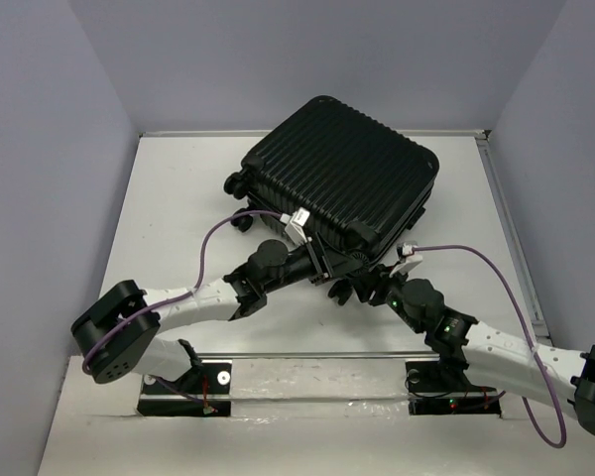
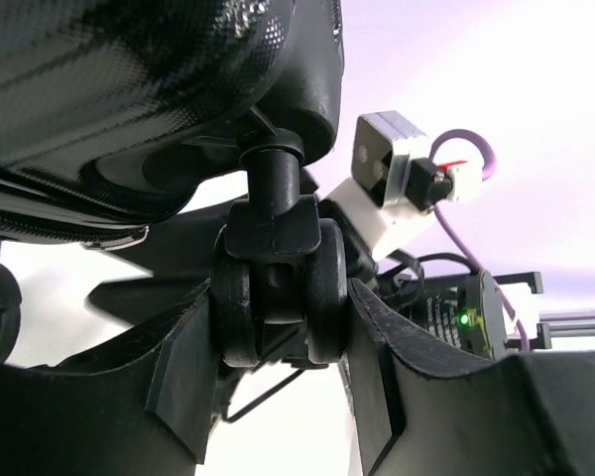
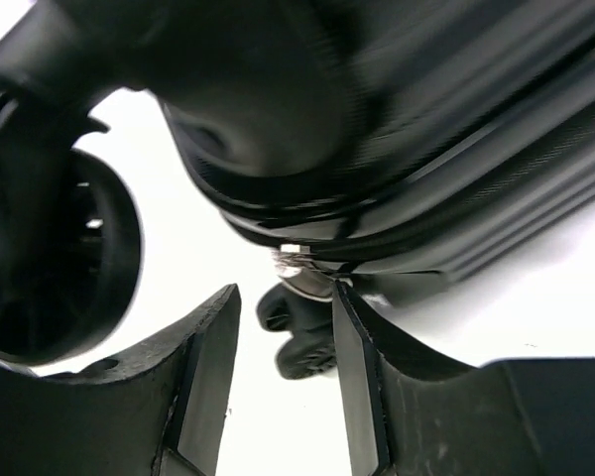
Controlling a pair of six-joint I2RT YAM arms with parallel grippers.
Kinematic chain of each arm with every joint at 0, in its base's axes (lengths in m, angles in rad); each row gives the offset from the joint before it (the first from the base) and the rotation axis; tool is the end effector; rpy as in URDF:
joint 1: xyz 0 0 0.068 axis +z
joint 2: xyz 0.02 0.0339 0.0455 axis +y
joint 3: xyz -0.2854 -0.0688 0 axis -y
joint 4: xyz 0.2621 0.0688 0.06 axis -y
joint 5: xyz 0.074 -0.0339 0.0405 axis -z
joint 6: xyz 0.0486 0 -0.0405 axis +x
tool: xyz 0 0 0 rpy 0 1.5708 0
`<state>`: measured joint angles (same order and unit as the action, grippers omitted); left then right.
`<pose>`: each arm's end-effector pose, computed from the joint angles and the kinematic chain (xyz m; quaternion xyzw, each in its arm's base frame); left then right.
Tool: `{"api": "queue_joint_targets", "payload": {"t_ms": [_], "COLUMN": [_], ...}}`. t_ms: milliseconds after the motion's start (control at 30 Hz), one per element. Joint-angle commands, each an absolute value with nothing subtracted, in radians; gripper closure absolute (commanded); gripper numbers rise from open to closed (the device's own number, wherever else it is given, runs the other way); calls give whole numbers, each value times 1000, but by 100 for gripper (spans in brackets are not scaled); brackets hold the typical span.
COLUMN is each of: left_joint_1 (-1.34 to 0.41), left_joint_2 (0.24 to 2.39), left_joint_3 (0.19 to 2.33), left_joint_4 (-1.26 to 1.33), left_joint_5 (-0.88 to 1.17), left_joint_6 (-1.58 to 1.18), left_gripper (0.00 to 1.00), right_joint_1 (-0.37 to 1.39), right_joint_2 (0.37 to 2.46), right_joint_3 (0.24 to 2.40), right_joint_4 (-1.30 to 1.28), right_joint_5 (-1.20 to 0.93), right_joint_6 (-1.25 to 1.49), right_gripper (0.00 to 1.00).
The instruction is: Pack the luggage
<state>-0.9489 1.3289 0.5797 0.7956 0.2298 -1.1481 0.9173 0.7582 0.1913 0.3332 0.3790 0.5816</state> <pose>0.1690 -0.2548 0.2616 0.0143 0.6908 -0.6622 0.2899 0.1249 0.1336 0.1920 -0.0136 0.7794 0.3065 0.5463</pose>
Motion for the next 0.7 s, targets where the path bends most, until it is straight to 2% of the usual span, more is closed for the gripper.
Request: {"api": "queue_joint_targets", "payload": {"t_ms": [0,133,300,400,500,567,667], "left_joint_1": [-979,-986,-1000,-1003,-1005,-1008,-1008], "left_joint_2": [1339,1361,1350,1345,1356,1367,1384], "left_joint_3": [690,670,644,649,658,664,669], "left_joint_4": [1213,1256,1261,1255,1255,1261,1267], "left_joint_5": [285,270,247,242,244,244,244], "left_joint_6": [-1184,-1203,-1204,-1200,-1197,-1197,-1200], "left_gripper": [94,94,94,94,94,94,94], "right_joint_1": [916,916,916,916,916,916,916], "right_joint_2": [759,756,761,761,772,776,784], "right_joint_3": [204,207,236,229,230,224,212], "right_joint_4": [388,371,282,287,308,366,435], "right_joint_5": [347,446,561,581,601,598,583], "right_joint_6": [561,561,578,589,581,575,577], "right_gripper": [51,46,47,52,59,68,74]}}
